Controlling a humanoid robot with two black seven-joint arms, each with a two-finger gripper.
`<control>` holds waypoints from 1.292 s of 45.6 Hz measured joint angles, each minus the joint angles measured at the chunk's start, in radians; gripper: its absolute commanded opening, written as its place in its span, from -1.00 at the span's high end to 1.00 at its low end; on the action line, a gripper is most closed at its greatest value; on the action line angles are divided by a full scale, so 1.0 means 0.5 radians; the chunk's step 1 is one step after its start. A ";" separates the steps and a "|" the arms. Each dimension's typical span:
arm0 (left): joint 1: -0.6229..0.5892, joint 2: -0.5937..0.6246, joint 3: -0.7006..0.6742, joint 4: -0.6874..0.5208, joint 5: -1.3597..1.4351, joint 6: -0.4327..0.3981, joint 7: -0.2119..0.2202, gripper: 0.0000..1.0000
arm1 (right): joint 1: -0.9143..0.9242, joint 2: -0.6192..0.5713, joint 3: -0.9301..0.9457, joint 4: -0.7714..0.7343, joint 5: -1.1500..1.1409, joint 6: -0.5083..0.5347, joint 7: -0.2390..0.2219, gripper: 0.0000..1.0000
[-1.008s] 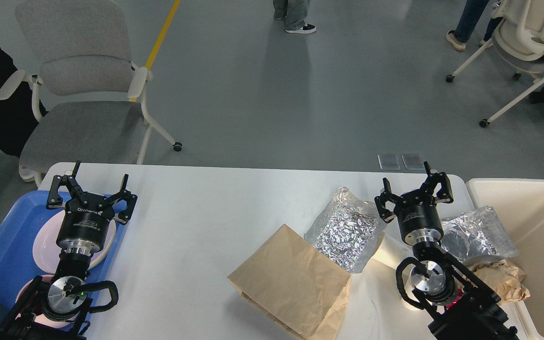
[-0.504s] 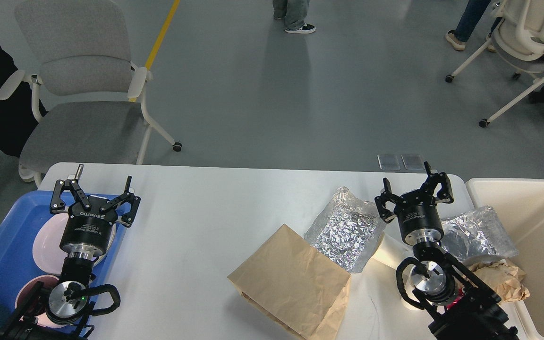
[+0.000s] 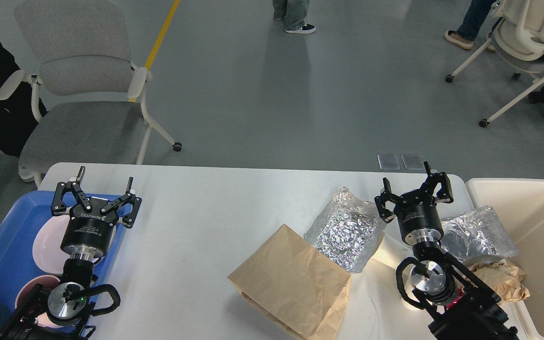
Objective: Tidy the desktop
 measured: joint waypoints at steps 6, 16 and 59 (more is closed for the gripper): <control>0.000 0.000 0.000 0.000 -0.002 0.000 0.001 -0.93 | 0.000 0.001 0.000 0.000 0.000 0.000 0.000 -1.00; 0.000 0.000 0.000 0.000 -0.003 0.000 0.001 -0.93 | -0.001 0.002 0.000 0.000 0.000 0.000 0.000 -1.00; 0.000 0.000 0.000 0.000 -0.007 0.000 0.003 -0.93 | -0.266 -0.810 0.112 0.226 0.327 0.052 0.002 -1.00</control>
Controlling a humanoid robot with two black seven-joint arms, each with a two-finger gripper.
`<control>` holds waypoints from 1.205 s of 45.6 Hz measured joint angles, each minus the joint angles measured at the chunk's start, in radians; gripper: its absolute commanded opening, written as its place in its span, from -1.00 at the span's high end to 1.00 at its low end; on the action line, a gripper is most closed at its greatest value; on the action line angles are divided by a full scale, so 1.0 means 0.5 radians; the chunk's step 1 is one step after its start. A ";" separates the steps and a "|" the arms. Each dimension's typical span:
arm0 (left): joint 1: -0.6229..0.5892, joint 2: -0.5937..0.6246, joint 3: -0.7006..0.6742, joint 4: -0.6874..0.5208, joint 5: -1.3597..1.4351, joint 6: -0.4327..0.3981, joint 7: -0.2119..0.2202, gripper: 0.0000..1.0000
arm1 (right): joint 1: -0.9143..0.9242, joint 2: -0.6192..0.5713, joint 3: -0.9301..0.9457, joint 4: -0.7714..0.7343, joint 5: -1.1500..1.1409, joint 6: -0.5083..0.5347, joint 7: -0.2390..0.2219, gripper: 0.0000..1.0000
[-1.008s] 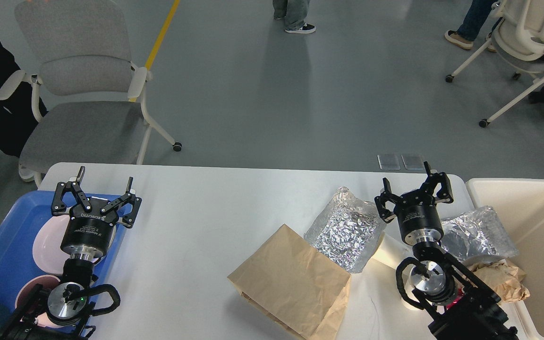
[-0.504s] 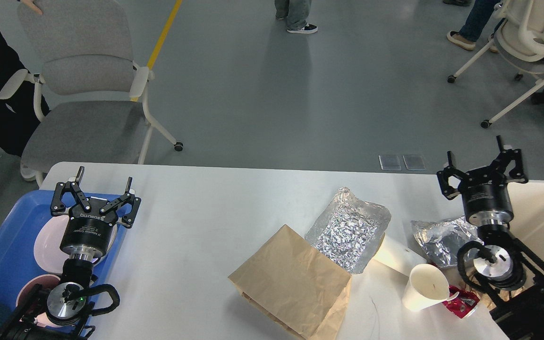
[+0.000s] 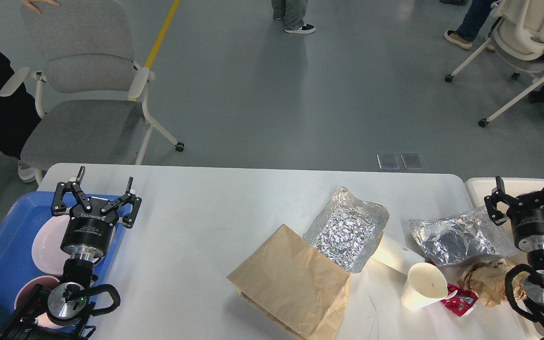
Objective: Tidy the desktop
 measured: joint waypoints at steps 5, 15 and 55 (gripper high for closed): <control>0.000 0.000 0.000 0.000 -0.002 0.000 0.000 -0.93 | -0.056 0.038 -0.029 0.013 0.001 0.013 0.000 -1.00; 0.000 0.000 0.000 0.000 -0.003 0.000 0.000 -0.93 | -0.077 0.056 -0.100 0.017 -0.001 0.020 0.004 -1.00; 0.003 0.003 -0.003 0.000 -0.003 0.000 0.000 -0.93 | 0.007 0.299 -0.386 0.018 -0.034 0.183 0.002 -1.00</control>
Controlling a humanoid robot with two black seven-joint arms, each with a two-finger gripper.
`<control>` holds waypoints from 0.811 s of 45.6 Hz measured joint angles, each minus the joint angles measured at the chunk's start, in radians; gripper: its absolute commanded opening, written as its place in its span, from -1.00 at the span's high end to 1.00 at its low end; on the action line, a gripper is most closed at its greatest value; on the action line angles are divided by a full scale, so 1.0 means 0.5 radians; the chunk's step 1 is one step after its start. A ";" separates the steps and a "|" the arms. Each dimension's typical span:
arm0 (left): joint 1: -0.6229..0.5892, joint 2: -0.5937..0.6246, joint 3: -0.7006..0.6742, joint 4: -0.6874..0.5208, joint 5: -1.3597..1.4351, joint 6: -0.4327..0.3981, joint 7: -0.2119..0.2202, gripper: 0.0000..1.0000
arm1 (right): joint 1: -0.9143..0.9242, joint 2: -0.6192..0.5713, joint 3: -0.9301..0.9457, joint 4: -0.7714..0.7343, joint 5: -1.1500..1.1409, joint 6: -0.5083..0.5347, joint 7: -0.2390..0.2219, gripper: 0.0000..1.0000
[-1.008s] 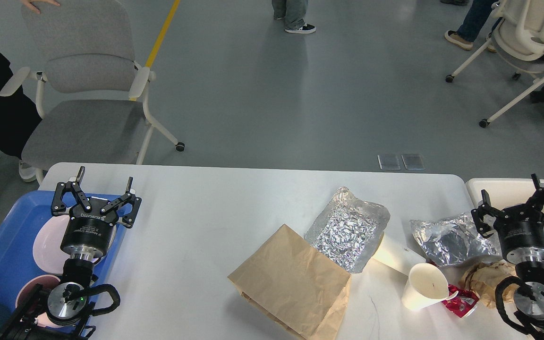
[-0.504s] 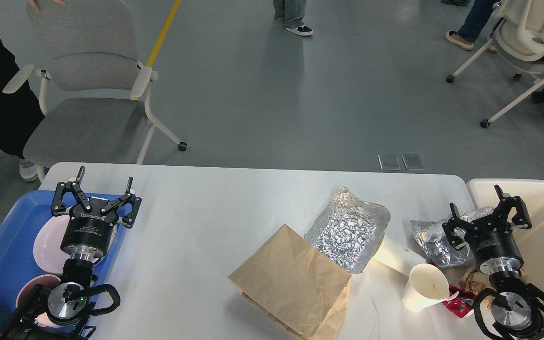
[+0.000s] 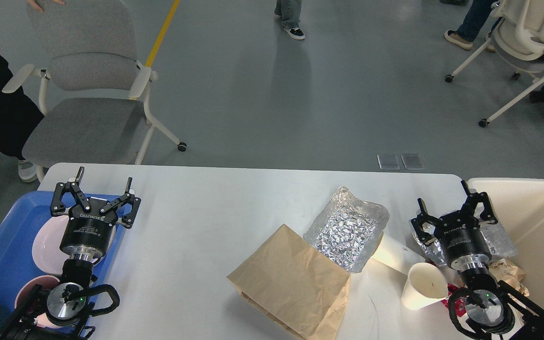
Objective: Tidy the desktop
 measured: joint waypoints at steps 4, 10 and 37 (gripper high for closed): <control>0.000 0.000 0.000 0.000 0.000 0.000 0.000 -0.93 | 0.083 -0.025 -0.041 -0.013 -0.001 -0.016 -0.002 -1.00; -0.003 -0.001 0.002 0.002 0.000 0.000 0.000 -0.93 | 0.182 -0.045 -0.053 -0.048 -0.001 -0.076 -0.007 -1.00; -0.003 -0.003 0.003 0.003 -0.003 0.000 0.000 -0.93 | 0.482 -0.433 -0.344 -0.102 0.020 -0.327 -0.010 -1.00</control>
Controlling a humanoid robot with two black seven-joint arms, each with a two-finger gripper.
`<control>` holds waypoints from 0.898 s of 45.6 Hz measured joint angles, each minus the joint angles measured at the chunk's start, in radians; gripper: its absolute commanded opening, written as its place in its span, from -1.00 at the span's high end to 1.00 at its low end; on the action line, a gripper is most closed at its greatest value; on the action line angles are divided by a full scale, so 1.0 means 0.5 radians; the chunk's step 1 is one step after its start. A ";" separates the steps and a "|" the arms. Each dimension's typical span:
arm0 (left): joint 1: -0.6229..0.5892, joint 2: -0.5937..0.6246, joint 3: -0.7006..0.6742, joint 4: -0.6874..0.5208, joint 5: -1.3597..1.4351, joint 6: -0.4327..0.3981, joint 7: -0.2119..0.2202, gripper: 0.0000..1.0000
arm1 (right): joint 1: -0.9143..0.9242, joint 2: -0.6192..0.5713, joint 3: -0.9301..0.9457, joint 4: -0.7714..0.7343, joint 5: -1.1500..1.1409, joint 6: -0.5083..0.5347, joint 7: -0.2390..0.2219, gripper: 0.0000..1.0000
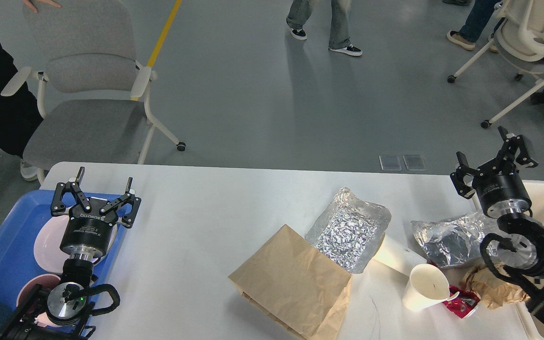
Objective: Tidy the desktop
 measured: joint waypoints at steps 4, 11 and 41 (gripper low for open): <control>0.000 0.000 0.000 0.000 0.000 0.000 0.000 -0.93 | 0.134 -0.204 -0.342 0.025 0.005 0.085 0.007 -1.00; 0.000 0.000 0.000 -0.001 0.000 0.000 0.000 -0.93 | 0.582 -0.467 -1.191 0.026 0.011 0.247 0.013 -1.00; 0.001 -0.001 0.000 -0.001 0.000 0.000 0.000 -0.93 | 3.023 0.695 -4.508 0.285 0.137 1.479 -0.029 -1.00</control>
